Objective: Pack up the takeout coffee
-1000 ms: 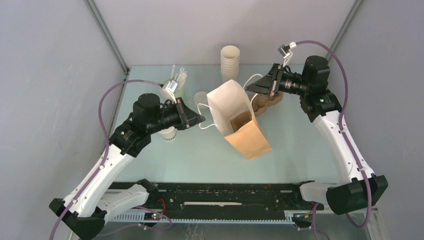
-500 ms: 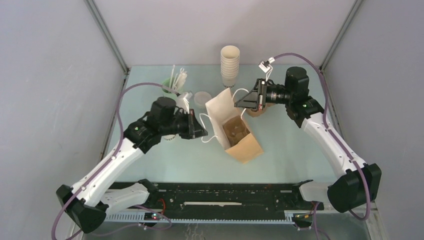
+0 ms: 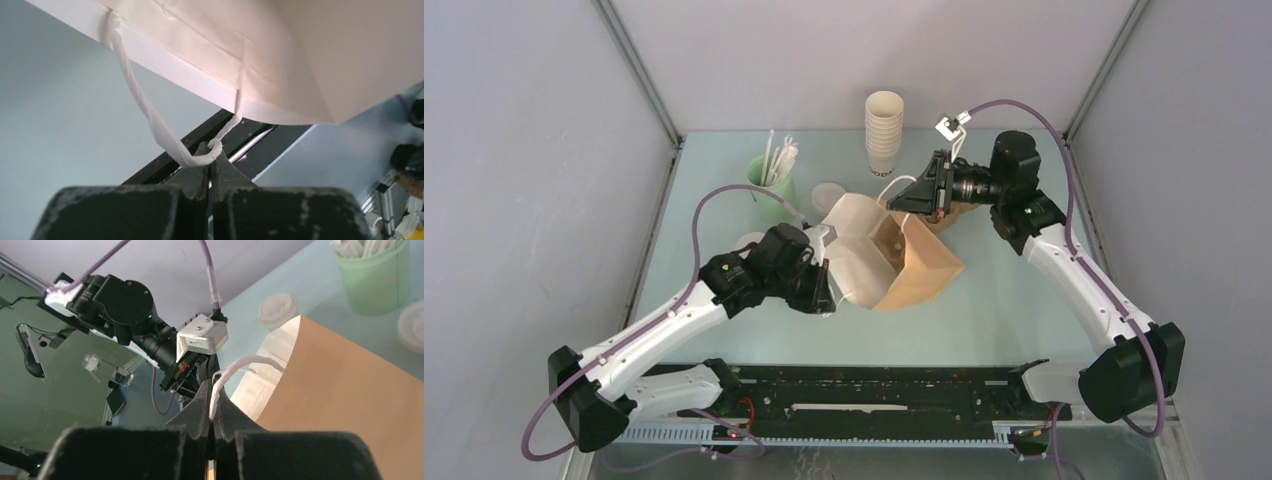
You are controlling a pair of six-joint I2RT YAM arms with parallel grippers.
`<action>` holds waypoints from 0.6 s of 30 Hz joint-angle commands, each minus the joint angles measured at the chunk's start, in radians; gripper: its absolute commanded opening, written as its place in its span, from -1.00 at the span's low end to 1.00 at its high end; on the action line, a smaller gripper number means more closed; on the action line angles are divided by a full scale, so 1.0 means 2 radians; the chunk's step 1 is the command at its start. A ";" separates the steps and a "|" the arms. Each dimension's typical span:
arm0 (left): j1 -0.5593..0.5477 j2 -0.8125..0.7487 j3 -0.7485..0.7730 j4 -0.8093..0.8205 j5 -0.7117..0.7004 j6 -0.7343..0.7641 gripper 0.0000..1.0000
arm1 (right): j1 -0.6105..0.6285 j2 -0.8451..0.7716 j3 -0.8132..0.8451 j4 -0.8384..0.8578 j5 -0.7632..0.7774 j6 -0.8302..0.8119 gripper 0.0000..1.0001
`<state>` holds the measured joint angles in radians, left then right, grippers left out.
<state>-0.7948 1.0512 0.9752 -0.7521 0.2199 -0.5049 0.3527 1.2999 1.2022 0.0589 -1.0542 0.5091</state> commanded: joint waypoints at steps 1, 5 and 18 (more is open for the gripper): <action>-0.004 -0.022 -0.018 -0.042 -0.022 0.027 -1.00 | 0.010 -0.016 0.018 -0.105 0.000 -0.092 -1.00; -0.003 -0.033 0.021 -0.058 -0.057 0.066 -1.00 | 0.007 -0.035 0.018 -0.140 0.038 -0.100 -1.00; -0.016 -0.023 0.140 -0.044 -0.085 0.044 -0.99 | -0.028 -0.039 -0.008 -0.039 0.002 -0.040 -1.00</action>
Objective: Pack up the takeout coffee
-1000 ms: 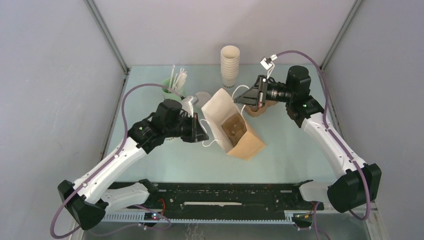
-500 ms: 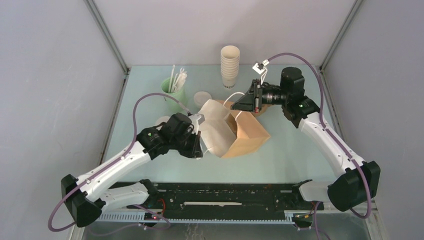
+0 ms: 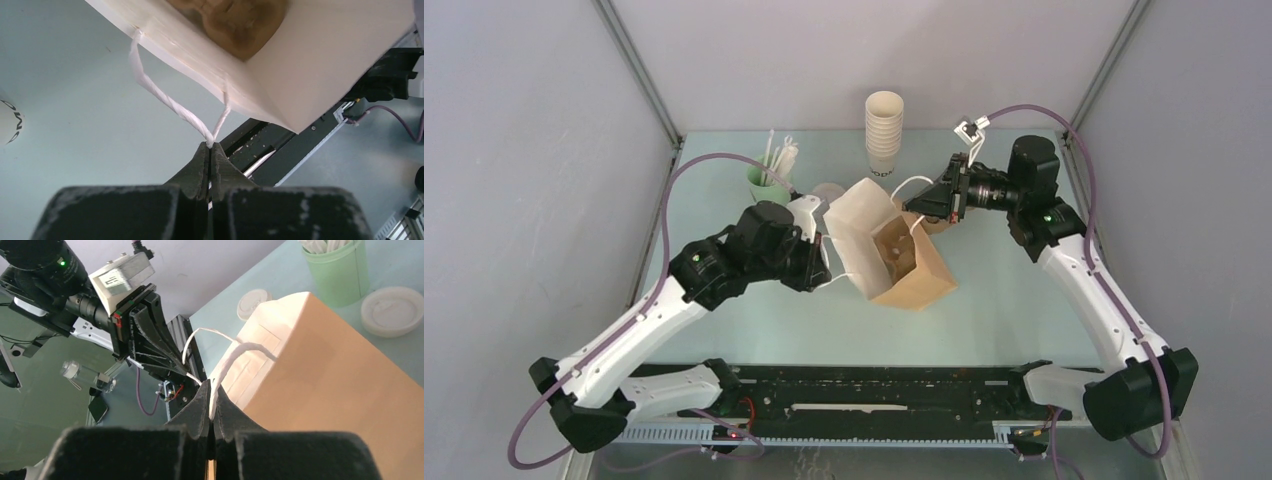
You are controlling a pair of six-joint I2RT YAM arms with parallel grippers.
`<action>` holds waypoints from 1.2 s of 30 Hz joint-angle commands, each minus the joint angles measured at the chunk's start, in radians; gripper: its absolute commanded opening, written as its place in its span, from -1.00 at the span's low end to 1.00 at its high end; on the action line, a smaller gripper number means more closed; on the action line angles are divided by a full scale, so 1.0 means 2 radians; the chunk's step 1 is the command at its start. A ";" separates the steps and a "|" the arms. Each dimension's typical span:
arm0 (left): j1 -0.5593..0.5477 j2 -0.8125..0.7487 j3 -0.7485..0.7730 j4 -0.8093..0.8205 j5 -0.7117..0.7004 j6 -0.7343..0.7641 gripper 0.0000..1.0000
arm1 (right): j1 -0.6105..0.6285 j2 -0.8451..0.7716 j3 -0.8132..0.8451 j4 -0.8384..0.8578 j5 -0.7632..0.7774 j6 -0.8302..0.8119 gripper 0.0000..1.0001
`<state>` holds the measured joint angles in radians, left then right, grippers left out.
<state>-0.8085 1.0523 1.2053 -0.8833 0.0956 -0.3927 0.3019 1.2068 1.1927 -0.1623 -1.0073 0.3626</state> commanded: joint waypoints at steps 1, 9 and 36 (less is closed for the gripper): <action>-0.009 -0.022 0.028 0.023 -0.019 -0.016 -0.99 | -0.005 0.010 -0.003 0.089 -0.024 0.044 -1.00; -0.009 0.039 0.120 -0.016 -0.020 0.008 -1.00 | -0.086 -0.010 -0.003 -0.016 0.033 0.098 -1.00; 0.001 0.121 0.248 -0.038 -0.090 -0.038 -0.99 | -0.099 -0.142 0.002 -0.252 0.273 0.052 -0.91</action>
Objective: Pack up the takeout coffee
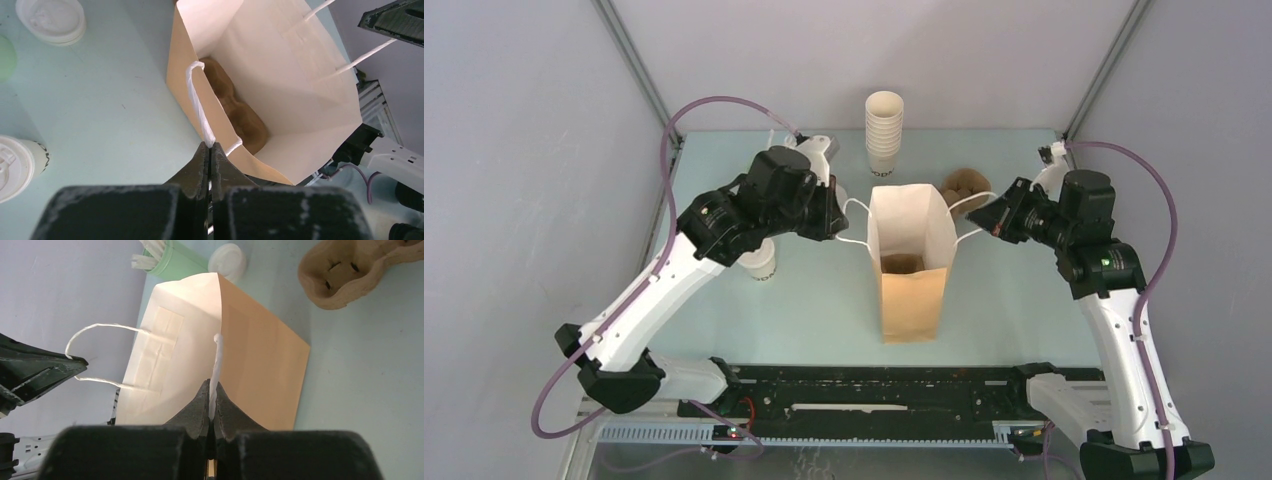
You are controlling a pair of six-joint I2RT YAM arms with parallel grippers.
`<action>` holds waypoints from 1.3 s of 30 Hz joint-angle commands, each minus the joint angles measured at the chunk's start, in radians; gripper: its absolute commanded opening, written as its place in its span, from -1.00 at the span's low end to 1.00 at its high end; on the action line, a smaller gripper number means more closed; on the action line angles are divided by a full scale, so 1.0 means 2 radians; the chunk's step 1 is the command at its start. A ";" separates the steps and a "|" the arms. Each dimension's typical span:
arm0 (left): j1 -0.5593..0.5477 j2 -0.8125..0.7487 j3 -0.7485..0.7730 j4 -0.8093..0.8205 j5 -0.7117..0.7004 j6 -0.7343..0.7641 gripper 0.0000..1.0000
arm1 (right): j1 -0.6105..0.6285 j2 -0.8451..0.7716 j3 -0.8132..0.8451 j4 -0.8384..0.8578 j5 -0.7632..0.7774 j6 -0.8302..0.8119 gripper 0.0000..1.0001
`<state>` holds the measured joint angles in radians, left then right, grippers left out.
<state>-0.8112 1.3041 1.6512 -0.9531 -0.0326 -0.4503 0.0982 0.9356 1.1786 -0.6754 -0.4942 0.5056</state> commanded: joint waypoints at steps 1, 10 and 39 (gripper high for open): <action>0.003 -0.003 0.024 -0.001 -0.025 -0.009 -1.00 | 0.005 -0.006 0.009 0.004 0.019 -0.021 -0.90; 0.013 0.017 0.054 -0.001 -0.051 0.003 -1.00 | 0.018 0.009 0.013 0.023 0.014 -0.018 -0.83; 0.222 -0.087 -0.116 -0.106 -0.113 -0.073 1.00 | 0.023 0.038 0.044 -0.027 -0.055 -0.027 -0.53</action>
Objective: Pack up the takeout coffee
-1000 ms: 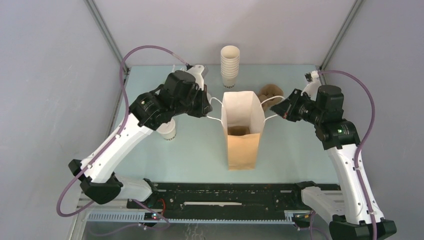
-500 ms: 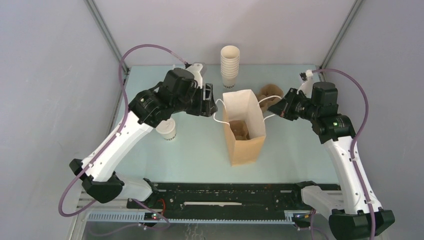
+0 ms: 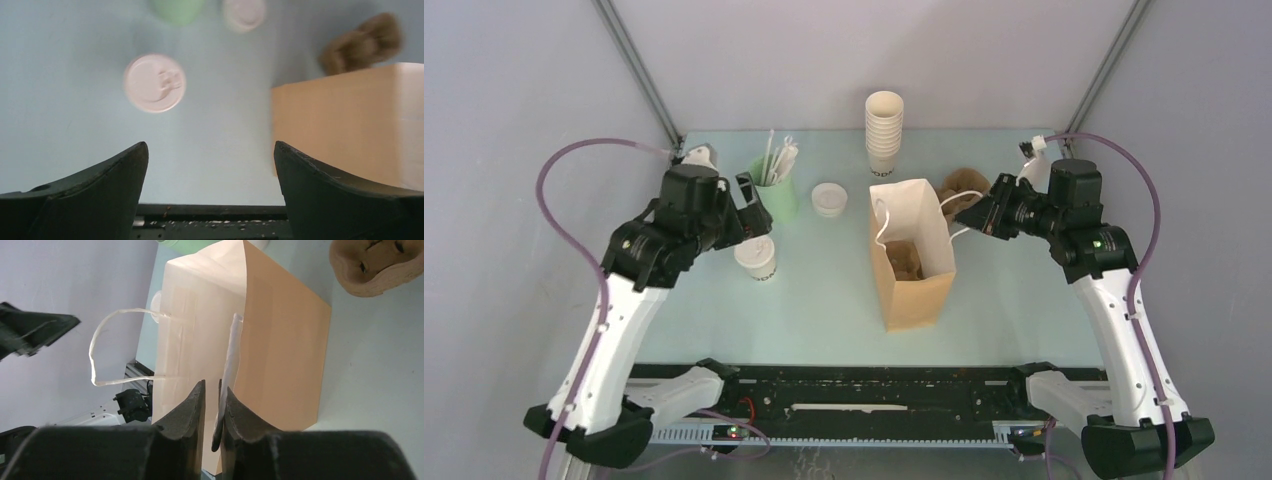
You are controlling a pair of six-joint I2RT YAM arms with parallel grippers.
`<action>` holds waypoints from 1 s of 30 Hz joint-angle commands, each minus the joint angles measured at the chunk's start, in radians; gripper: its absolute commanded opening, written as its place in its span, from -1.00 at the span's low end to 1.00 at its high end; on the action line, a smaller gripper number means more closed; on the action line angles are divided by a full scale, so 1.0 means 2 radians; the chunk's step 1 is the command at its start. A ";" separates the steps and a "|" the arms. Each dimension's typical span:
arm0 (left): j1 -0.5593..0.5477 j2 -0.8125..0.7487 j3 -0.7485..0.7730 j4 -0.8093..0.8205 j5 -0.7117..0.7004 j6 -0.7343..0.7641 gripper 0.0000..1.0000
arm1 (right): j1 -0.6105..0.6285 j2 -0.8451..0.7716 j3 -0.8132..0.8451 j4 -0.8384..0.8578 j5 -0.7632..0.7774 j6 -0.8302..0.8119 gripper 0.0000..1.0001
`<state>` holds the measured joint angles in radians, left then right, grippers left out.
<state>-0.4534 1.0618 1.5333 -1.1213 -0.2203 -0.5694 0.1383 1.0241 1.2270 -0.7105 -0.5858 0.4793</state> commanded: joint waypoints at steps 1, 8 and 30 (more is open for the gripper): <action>0.051 0.043 -0.067 -0.018 -0.022 -0.012 1.00 | 0.003 -0.008 0.020 -0.012 -0.010 -0.016 -0.52; 0.096 0.129 -0.101 0.048 -0.009 0.008 1.00 | 0.011 -0.010 0.020 -0.019 -0.017 -0.018 -0.49; 0.122 0.219 -0.103 0.075 -0.016 0.032 1.00 | 0.015 -0.009 0.020 -0.016 -0.023 -0.027 -0.49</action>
<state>-0.2146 1.5330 1.3342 -0.9939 -0.2333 -0.5224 0.1642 1.0100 1.2316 -0.7490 -0.6121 0.4496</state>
